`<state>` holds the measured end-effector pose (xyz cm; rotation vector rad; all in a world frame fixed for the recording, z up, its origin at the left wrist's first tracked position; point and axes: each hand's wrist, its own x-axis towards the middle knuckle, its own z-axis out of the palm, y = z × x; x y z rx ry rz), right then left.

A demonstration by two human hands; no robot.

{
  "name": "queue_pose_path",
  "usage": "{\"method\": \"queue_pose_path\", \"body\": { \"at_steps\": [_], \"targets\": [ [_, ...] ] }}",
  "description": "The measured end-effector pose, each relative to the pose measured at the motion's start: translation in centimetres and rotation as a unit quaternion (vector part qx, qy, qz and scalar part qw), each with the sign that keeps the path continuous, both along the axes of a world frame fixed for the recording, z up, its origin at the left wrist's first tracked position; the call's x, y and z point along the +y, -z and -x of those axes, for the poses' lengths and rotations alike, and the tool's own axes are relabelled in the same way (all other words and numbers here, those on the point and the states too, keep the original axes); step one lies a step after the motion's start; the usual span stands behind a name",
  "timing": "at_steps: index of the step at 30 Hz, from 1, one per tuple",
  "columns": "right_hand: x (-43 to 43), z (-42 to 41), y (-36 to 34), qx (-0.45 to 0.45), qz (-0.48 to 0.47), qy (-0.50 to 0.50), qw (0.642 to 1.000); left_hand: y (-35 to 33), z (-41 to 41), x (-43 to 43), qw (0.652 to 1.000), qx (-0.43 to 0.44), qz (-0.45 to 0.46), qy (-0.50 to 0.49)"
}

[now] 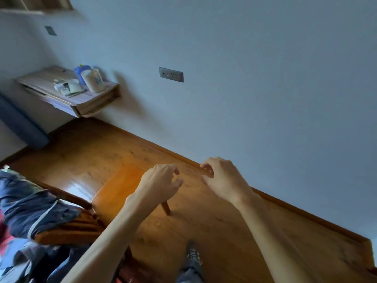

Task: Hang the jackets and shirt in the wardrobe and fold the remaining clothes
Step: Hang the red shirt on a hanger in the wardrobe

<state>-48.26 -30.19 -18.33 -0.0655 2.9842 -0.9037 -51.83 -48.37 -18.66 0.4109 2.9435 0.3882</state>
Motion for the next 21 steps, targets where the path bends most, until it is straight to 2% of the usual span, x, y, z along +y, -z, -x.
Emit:
{"method": "queue_pose_path", "body": {
  "at_steps": [11,21],
  "targets": [
    [2.3,24.2,-0.4,-0.002,-0.052,-0.080,0.995,0.1,21.7,1.8,0.996,0.016,-0.028,-0.083],
    [-0.7,43.4,1.0,-0.029,-0.093,-0.208,0.973,0.8,34.7,-3.2,0.981,-0.019,0.003,-0.192]
  ]
}}
